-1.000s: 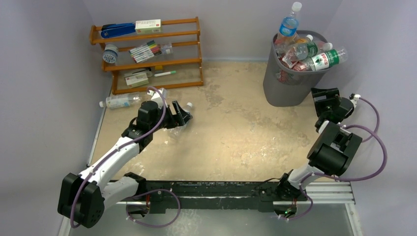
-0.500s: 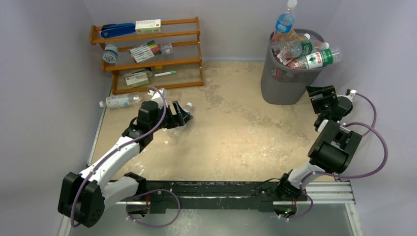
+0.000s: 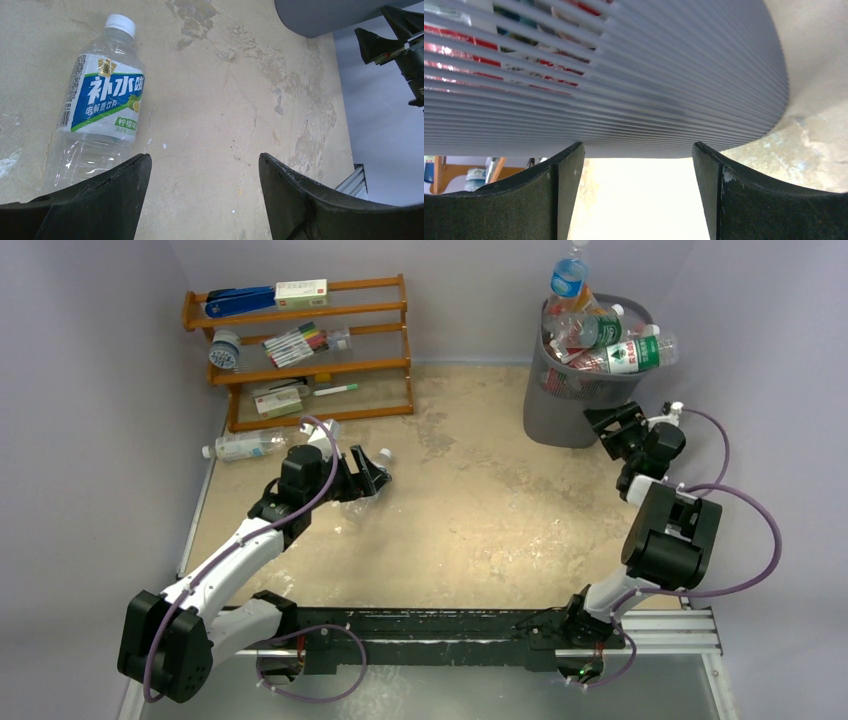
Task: Put the plastic bottles in the bin
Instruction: Adjust the trash bin at the center of the board.
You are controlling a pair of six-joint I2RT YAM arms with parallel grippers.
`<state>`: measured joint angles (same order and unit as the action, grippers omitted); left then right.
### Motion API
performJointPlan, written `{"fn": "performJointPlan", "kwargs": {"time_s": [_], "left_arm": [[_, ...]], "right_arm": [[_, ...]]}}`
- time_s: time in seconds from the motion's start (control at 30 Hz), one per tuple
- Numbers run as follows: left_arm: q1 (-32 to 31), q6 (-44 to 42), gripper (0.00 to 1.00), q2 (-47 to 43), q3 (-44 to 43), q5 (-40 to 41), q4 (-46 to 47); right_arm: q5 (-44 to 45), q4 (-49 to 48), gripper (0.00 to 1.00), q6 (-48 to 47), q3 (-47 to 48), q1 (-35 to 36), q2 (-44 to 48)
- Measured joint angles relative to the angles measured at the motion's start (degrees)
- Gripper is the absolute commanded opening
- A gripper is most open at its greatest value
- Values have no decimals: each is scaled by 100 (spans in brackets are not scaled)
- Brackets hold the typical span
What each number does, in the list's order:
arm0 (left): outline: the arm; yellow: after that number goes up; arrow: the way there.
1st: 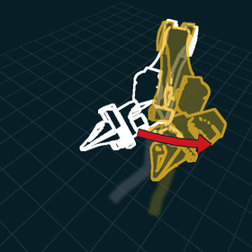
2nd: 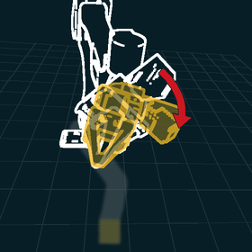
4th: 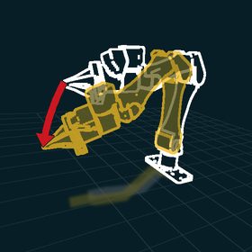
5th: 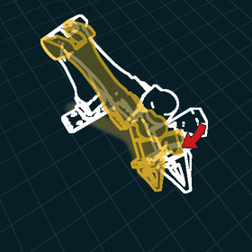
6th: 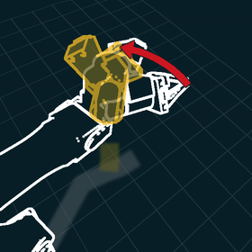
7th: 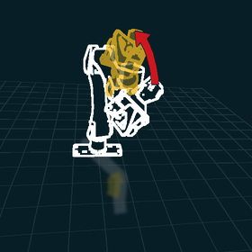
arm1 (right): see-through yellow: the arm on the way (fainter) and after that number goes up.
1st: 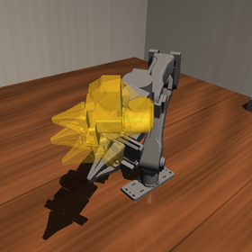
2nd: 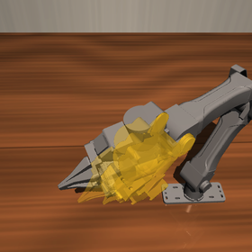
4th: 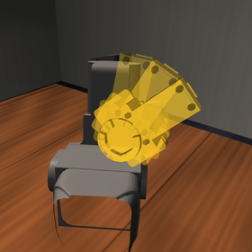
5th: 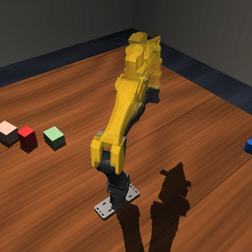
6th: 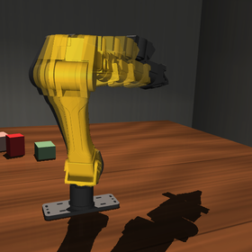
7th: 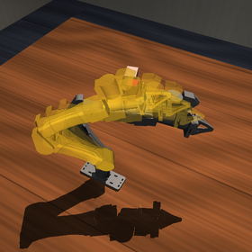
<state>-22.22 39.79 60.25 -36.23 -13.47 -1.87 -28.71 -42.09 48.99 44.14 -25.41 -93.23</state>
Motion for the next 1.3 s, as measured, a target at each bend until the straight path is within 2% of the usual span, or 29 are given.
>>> {"fn": "performJointPlan", "kwargs": {"time_s": [0.23,0.4,0.5,0.83,0.93,1.3], "left_arm": [[0,4,78,-42,0,0,0],[0,4,78,-118,0,0,-2],[0,4,78,-173,0,2,-2],[0,9,81,-190,0,7,-2],[0,11,82,-190,0,24,-2],[0,9,84,-149,0,74,2]], "right_arm": [[9,146,81,-168,157,450,31],[52,450,89,-256,146,507,284],[92,597,100,-319,116,461,584],[219,1038,100,-413,35,-142,1005],[195,1001,98,-306,-66,-409,1005],[-162,136,80,509,-289,-1143,470]]}}
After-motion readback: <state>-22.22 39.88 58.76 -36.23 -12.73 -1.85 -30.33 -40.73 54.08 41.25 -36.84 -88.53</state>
